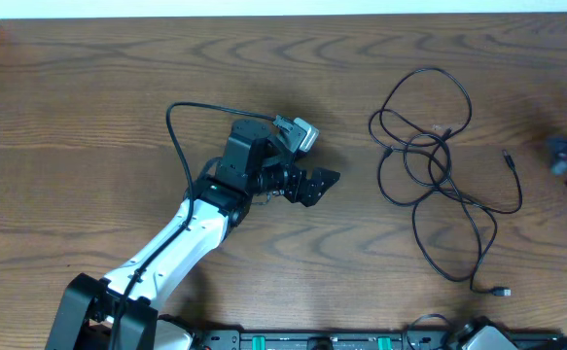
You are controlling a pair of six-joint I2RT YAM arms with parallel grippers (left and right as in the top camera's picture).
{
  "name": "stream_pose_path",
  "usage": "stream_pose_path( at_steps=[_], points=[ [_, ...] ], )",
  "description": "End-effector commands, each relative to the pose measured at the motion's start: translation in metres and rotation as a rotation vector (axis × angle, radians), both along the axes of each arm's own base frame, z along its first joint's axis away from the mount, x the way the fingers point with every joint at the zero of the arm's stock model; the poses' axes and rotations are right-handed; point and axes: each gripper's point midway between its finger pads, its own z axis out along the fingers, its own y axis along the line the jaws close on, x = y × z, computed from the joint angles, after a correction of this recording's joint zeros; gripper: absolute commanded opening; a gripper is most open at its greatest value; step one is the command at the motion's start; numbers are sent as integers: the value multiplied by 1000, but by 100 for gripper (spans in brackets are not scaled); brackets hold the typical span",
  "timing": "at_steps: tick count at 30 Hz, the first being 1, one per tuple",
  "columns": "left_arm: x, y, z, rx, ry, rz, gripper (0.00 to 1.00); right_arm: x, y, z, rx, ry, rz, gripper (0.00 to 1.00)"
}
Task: Untangle cables
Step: 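Lower the right gripper onto the black cable pile at right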
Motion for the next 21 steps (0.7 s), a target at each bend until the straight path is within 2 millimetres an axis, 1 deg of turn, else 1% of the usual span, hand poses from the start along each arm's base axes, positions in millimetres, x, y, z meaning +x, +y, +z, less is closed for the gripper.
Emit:
stream_pose_path(
  at_steps=[1, 2, 3, 6, 8, 10, 13, 15, 18, 19, 21],
  points=[
    [1, -1, 2, -8, 4, -1, 92, 7, 39, -18, 58, 46, 110, 99],
    [3, 0, 1, 1, 0, 12, 92, 8, 51, -26, 73, 65, 142, 99],
    [10, 8, -5, 43, -4, 63, 92, 8, 66, -37, 93, 92, 181, 99],
    [24, 29, -18, 150, -18, 190, 92, 5, 91, -59, 127, 147, 243, 99],
    [33, 45, -25, 223, -32, 276, 92, 2, 102, -70, 143, 175, 272, 99],
    [38, 55, -28, 264, -45, 326, 92, -1, 112, -81, 154, 205, 296, 99],
    [43, 63, -29, 297, -61, 369, 92, -9, 121, -98, 121, 277, 309, 99],
    [44, 66, -29, 306, -64, 381, 92, -13, 124, -106, 96, 314, 308, 99],
    [44, 66, -30, 308, -61, 380, 93, -22, 118, -117, 62, 401, 246, 99],
    [44, 66, -30, 309, -60, 380, 92, -28, 116, -122, 51, 450, 212, 99],
    [43, 66, -30, 309, -59, 380, 92, -34, 118, -125, 48, 482, 207, 99]
  ],
)
